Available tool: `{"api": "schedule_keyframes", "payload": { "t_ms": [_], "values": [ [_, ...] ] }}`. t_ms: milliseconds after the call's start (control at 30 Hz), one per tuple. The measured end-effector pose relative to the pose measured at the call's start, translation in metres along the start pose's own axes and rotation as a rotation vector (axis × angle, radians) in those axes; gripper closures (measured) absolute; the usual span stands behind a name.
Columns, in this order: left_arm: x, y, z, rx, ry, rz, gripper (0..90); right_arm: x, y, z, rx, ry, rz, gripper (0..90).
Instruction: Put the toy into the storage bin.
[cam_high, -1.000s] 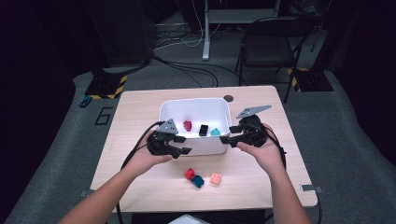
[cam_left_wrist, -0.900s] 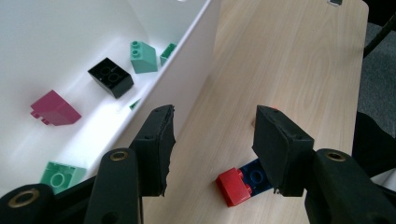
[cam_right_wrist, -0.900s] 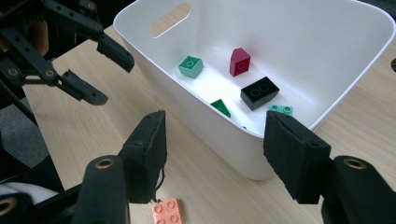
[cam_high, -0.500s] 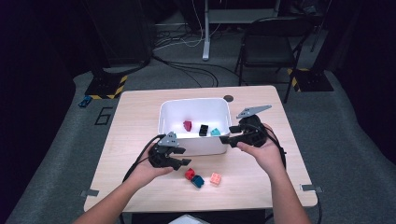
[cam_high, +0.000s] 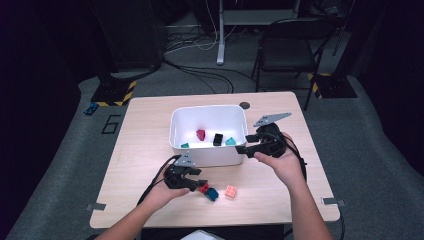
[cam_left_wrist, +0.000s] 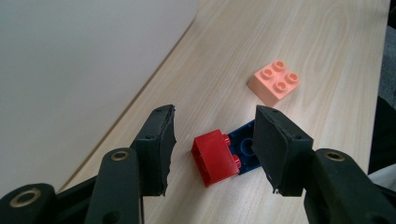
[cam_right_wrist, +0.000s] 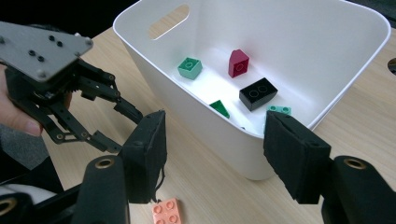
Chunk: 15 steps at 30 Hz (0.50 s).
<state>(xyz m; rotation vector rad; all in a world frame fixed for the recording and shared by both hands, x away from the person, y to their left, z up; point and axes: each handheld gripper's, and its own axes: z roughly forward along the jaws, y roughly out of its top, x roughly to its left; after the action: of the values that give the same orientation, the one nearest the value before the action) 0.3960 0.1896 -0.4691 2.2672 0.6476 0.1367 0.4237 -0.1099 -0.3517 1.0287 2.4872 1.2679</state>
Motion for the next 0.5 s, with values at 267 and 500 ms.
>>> {"api": "schedule_keyframes", "payload": {
  "t_ms": [267, 500],
  "values": [
    [-0.001, -0.008, 0.014, 0.028, 0.002, 0.0, 48.2, 0.0, 0.0, 0.001, 0.001, 0.001, -0.003, 38.8],
    [-0.002, -0.014, 0.023, 0.039, -0.004, -0.002, 48.2, 0.001, 0.0, 0.001, 0.003, 0.002, -0.001, 38.7]
  ]
}}
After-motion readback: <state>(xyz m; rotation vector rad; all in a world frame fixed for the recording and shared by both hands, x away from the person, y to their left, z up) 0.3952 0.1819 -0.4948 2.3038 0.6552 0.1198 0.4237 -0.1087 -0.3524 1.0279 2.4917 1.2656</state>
